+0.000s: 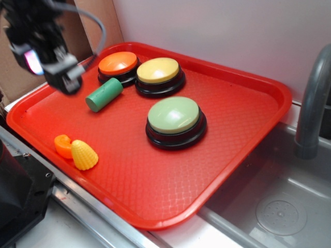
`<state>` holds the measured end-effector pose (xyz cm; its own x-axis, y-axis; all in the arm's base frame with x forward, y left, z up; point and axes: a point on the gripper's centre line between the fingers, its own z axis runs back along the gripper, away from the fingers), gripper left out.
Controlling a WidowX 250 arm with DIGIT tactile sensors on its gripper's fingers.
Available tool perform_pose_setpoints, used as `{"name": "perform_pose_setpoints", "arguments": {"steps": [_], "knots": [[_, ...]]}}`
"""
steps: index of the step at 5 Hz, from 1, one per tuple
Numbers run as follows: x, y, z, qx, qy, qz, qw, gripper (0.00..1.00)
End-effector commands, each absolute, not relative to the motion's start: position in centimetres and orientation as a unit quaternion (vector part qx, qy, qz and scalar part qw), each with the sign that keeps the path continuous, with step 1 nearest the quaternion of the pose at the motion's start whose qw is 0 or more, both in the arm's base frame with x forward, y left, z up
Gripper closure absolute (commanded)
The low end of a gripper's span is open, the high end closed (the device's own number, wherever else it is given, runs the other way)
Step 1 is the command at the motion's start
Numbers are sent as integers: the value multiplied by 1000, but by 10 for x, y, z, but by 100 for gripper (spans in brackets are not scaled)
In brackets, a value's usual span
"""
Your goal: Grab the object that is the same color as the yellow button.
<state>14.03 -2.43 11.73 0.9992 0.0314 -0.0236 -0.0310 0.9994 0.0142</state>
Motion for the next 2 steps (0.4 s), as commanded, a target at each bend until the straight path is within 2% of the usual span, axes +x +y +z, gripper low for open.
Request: {"name": "perform_pose_setpoints", "arguments": {"steps": [1,2], "knots": [[133,-27,72,46,29,-17,998,0],[129,-25,56,50,38,-28,998,0]]}}
